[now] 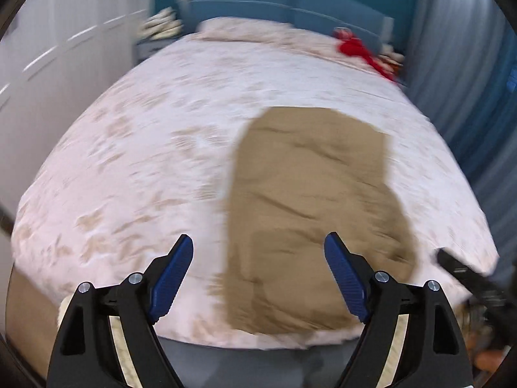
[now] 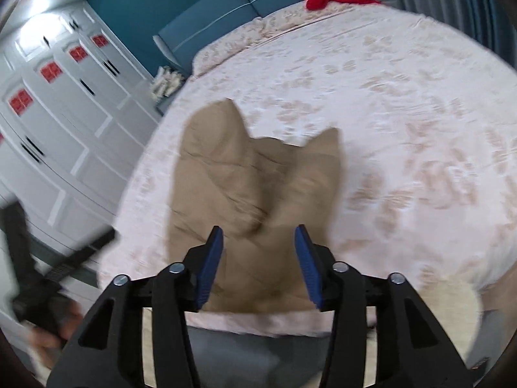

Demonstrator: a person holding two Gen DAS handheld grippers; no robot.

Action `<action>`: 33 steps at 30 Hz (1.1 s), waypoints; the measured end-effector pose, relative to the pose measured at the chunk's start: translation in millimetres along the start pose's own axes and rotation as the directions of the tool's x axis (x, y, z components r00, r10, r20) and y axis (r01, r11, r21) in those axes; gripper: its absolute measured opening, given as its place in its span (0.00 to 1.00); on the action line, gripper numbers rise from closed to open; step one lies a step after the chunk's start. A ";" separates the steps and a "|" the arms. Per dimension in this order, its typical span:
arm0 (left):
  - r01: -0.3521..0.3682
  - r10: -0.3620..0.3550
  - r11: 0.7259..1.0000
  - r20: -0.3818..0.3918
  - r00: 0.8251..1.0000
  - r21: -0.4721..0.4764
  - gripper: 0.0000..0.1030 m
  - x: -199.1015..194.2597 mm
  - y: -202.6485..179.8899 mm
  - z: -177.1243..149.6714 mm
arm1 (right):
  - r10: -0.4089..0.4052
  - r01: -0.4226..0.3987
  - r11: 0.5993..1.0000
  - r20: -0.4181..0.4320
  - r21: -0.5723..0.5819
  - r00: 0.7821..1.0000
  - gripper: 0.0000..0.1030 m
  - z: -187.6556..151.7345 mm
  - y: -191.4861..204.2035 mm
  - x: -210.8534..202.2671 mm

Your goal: Fold large clothes

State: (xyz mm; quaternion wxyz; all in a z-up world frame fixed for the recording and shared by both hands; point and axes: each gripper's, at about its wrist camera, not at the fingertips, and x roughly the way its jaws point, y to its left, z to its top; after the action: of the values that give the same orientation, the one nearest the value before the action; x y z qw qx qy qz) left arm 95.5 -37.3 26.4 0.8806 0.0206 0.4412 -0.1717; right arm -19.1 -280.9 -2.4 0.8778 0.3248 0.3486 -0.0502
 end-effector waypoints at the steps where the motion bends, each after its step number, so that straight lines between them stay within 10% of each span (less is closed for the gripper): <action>1: -0.039 0.039 0.999 -0.006 0.999 -0.014 0.78 5.7 7.2 0.7 | 0.017 -0.017 1.000 -0.002 0.010 1.000 0.60 6.1 4.8 5.5; 12: -0.139 0.137 0.990 -0.068 0.988 -0.030 0.77 42.7 22.9 13.0 | -0.169 0.169 0.986 -0.138 -0.014 0.976 0.63 35.3 23.8 96.8; 15: -0.140 0.139 0.990 -0.081 0.987 -0.011 0.77 53.5 13.5 12.8 | -0.182 0.171 0.982 -0.157 -0.079 0.971 0.25 26.9 23.2 107.3; 19: -0.137 0.138 0.990 -0.081 0.987 0.022 0.76 57.4 -0.1 13.2 | -0.203 0.187 0.973 -0.116 -0.135 0.972 0.09 22.3 22.4 97.1; 33: -0.137 0.154 0.980 -0.113 0.982 0.145 0.76 97.0 -56.9 3.7 | -0.318 0.300 0.943 -0.126 -0.144 0.940 0.12 -1.1 -30.7 110.9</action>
State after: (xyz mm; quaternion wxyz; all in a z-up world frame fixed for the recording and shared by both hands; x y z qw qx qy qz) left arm 133.7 -119.1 -40.8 0.8583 0.1238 0.4794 -0.1348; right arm 54.0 -289.0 -90.9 0.8491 0.2142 0.4617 -0.1416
